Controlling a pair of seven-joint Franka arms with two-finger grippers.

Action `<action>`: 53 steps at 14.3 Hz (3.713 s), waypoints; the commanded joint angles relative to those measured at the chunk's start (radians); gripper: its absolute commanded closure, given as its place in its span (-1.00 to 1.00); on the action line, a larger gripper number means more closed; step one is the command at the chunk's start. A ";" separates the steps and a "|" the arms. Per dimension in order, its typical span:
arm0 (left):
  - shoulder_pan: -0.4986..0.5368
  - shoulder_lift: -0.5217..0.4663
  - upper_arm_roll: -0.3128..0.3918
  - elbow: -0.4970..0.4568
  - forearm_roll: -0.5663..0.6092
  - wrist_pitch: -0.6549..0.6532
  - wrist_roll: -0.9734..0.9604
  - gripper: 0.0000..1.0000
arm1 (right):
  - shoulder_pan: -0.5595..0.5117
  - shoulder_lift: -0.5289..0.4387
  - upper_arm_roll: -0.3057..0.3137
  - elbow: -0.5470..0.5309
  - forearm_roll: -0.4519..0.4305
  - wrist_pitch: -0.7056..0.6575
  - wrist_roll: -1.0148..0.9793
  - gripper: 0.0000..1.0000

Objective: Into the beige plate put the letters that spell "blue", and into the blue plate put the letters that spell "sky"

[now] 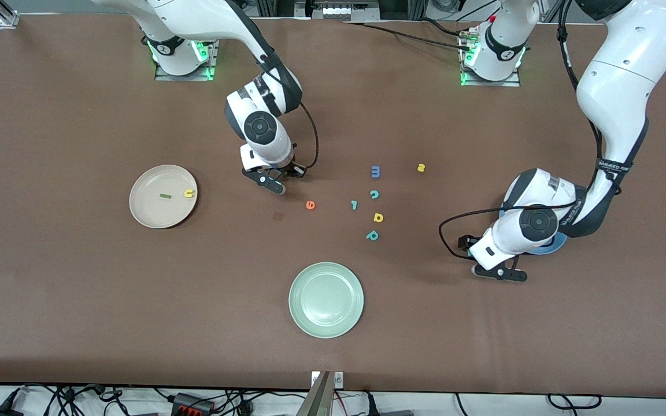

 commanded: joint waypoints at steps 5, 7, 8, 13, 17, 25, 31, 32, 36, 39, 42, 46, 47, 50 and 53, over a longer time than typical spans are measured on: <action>-0.027 0.031 0.005 0.031 0.027 0.003 -0.018 -0.11 | 0.010 -0.008 -0.005 -0.004 0.016 0.001 0.002 0.64; -0.027 0.030 0.005 0.031 0.028 0.006 -0.027 0.08 | -0.003 -0.037 -0.011 0.000 0.016 -0.003 -0.015 0.64; -0.027 0.031 0.005 0.031 0.030 0.009 -0.027 0.08 | -0.008 -0.052 -0.018 0.002 0.014 -0.005 -0.036 0.64; -0.025 0.044 0.005 0.029 0.025 0.040 -0.029 0.23 | -0.151 -0.123 -0.075 0.007 0.005 -0.132 -0.327 0.64; -0.015 0.041 0.005 0.029 0.027 0.038 -0.017 0.78 | -0.279 -0.146 -0.164 0.002 0.005 -0.264 -0.678 0.64; 0.021 -0.112 -0.006 0.037 0.027 -0.126 -0.017 0.78 | -0.508 -0.140 -0.193 -0.061 0.005 -0.311 -1.069 0.55; 0.241 -0.137 -0.035 -0.059 0.027 -0.296 0.293 0.77 | -0.488 -0.134 -0.184 -0.017 0.013 -0.344 -1.044 -1.00; 0.269 -0.151 -0.064 -0.108 0.025 -0.298 0.290 0.77 | -0.455 -0.129 -0.173 0.011 0.016 -0.342 -1.026 -1.00; 0.419 -0.177 -0.223 -0.165 0.025 -0.331 0.290 -1.00 | -0.283 -0.086 -0.172 0.152 0.019 -0.342 -0.891 -1.00; 0.438 -0.188 -0.321 -0.187 0.024 -0.394 0.232 -1.00 | -0.176 0.001 -0.172 0.270 0.040 -0.331 -0.875 -1.00; 0.492 -0.179 -0.524 -0.303 0.025 -0.390 -0.088 -1.00 | -0.096 0.110 -0.170 0.400 0.039 -0.330 -0.856 -1.00; 0.435 -0.168 -0.581 -0.469 0.028 -0.180 -0.303 -1.00 | -0.037 0.214 -0.172 0.516 0.037 -0.324 -0.646 -1.00; 0.412 -0.166 -0.576 -0.509 0.036 -0.116 -0.346 -1.00 | -0.021 0.228 -0.172 0.531 0.037 -0.316 -0.600 -1.00; 0.319 -0.142 -0.549 -0.534 0.047 -0.048 -0.437 -1.00 | 0.032 0.260 -0.172 0.545 0.037 -0.255 -0.478 -0.78; 0.123 -0.130 -0.376 -0.532 0.122 0.035 -0.510 -1.00 | 0.070 0.285 -0.170 0.545 0.037 -0.212 -0.394 -0.66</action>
